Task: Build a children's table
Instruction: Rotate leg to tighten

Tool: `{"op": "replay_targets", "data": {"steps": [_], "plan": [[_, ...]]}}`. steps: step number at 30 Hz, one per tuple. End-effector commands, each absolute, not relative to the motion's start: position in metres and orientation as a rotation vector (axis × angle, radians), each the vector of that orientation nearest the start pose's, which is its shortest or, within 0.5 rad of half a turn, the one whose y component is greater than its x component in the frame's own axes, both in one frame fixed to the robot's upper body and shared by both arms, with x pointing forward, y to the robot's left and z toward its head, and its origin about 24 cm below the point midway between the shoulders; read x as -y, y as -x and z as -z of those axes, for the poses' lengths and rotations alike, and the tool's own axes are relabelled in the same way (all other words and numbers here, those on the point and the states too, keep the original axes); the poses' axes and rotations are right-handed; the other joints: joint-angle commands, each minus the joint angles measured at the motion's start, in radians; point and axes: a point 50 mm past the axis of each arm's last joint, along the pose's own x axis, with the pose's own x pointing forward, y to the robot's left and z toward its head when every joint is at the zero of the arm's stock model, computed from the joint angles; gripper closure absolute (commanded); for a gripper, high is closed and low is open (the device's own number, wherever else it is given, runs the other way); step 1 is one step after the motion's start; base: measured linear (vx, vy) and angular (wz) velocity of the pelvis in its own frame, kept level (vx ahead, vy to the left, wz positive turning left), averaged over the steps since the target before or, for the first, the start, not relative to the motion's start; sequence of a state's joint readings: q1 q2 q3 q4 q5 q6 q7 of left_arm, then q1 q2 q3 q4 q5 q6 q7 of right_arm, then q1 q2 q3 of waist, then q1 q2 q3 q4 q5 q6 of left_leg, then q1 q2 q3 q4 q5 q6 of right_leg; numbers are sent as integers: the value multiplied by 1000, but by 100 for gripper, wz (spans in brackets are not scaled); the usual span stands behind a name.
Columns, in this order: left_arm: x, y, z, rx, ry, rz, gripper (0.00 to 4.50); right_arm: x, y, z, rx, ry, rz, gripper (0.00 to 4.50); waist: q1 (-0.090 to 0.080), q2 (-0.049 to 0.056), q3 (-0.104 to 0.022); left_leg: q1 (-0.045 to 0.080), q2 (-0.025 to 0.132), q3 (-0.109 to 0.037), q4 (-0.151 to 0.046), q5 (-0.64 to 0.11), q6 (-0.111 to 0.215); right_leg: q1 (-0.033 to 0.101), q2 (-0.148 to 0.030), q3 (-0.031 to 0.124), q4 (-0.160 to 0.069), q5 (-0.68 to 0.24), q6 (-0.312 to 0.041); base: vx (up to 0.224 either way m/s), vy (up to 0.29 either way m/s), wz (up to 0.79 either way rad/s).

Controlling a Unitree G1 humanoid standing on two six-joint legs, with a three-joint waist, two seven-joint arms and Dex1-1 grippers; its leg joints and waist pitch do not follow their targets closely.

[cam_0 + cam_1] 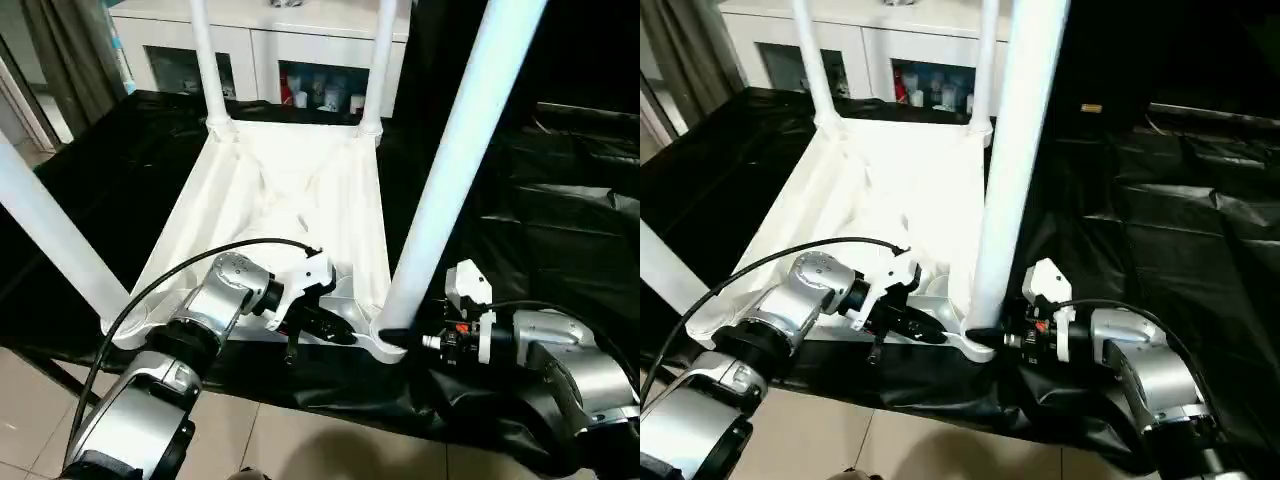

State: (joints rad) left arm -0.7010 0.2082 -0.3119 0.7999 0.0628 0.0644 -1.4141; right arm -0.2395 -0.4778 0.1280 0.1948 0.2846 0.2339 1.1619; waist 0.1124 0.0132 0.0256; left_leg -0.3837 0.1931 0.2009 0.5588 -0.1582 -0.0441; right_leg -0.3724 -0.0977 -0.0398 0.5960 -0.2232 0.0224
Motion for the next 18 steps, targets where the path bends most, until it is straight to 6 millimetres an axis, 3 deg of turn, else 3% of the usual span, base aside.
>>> {"op": "replay_targets", "data": {"steps": [1, 5, 7, 9, 11, 13, 14, 16, 18], "plan": [[-87, -302, -28, -589, -244, 1647, 450, 165, -260, -48, -336, 32, -1254, 237, 0, -15, -45, 21, 44, -16, -52, -186, 83, 29, -50, 25, -59, -8, -263, 0, 0, 0], [-84, -305, -28, -566, -236, 1596, 450, 163, -258, -43, -335, 15, -1217, 242, 0, -17, -46, 22, 45, -16, -52, -178, 84, 29, -50, 25, -57, -4, -261, 0, 0, 0], [-77, -313, -27, -532, -254, 1486, 450, 163, -265, -35, -345, 28, -1089, 243, -4, -17, -43, 22, 43, -16, -54, -203, 74, 26, -50, 26, -62, -42, -256, 0, 0, 0], [-74, -318, -27, -510, -265, 1417, 450, 163, -269, -29, -358, 34, -1005, 244, -12, -19, -36, 22, 41, -19, -60, -262, 42, 23, -53, 28, -74, -156, -237, 0, 0, 0], [-65, -330, -27, -479, -268, 1243, 450, 163, -276, -18, -380, 43, -842, 247, -29, -22, -29, 29, 38, -24, -69, -354, -9, 16, -55, 27, -90, -324, -196, 0, 0, 0], [-51, -341, -30, -448, -257, 1059, 450, 154, -281, -9, -390, 12, -672, 249, -41, -24, -25, 29, 35, -31, -74, -396, -30, 17, -56, 27, -100, -434, -154, 0, 0, 0], [-47, -342, -31, -441, -251, 1027, 450, 152, -282, -8, -390, 9, -633, 250, -44, -18, -29, 32, 36, -35, -76, -405, -38, 15, -57, 27, -103, -457, -137, 0, 0, 0], [-42, -344, -33, -432, -241, 985, 450, 149, -284, -6, -395, -7, -564, 251, -49, -23, -33, 31, 35, -34, -78, -388, -28, 16, -53, 28, -106, -413, -129, 0, 0, 0], [-33, -347, -36, -413, -241, 924, 450, 140, -289, -6, -380, -33, -478, 252, -52, -17, -32, 32, 34, -31, -76, -381, -17, 11, -50, 31, -105, -356, -143, 0, 0, 0]]}}
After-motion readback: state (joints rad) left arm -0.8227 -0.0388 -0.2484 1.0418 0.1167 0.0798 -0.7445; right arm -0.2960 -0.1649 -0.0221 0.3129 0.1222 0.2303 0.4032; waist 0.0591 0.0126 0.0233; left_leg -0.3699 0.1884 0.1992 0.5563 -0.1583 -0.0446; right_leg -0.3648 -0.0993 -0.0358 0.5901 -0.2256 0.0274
